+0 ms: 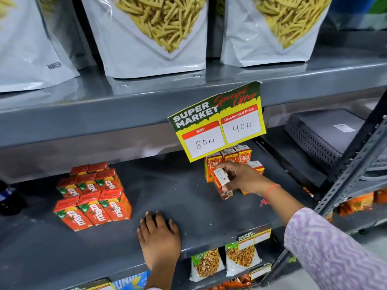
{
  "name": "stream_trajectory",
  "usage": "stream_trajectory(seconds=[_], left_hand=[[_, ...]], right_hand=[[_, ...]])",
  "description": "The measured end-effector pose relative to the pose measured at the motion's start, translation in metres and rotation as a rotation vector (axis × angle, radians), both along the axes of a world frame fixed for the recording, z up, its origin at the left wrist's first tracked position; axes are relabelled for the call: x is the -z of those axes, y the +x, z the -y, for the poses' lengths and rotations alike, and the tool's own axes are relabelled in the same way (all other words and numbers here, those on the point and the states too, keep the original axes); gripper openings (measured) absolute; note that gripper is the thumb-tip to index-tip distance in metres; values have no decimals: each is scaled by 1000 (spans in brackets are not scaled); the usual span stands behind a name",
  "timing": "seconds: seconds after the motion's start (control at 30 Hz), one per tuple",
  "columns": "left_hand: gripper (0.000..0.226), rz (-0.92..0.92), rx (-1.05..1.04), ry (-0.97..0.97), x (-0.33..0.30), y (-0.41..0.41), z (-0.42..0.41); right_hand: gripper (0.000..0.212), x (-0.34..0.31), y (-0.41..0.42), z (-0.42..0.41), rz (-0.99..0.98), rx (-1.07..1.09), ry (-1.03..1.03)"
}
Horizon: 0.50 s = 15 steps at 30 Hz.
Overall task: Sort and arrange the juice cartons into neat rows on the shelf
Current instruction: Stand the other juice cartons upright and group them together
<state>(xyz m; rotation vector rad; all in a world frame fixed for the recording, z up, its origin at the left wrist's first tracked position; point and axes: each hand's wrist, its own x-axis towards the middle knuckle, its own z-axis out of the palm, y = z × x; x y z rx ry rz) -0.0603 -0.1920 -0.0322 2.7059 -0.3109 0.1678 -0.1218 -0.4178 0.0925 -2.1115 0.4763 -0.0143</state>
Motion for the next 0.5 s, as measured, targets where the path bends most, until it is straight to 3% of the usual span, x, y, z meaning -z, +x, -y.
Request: stream_trajectory(seconds=[0.27, 0.5], left_hand=[[49, 12, -23, 7, 4, 1, -1], [59, 11, -3, 10, 3, 1, -2]], right_hand=[[65, 1, 8, 3, -109, 33, -271], [65, -13, 11, -4, -285, -77, -500]])
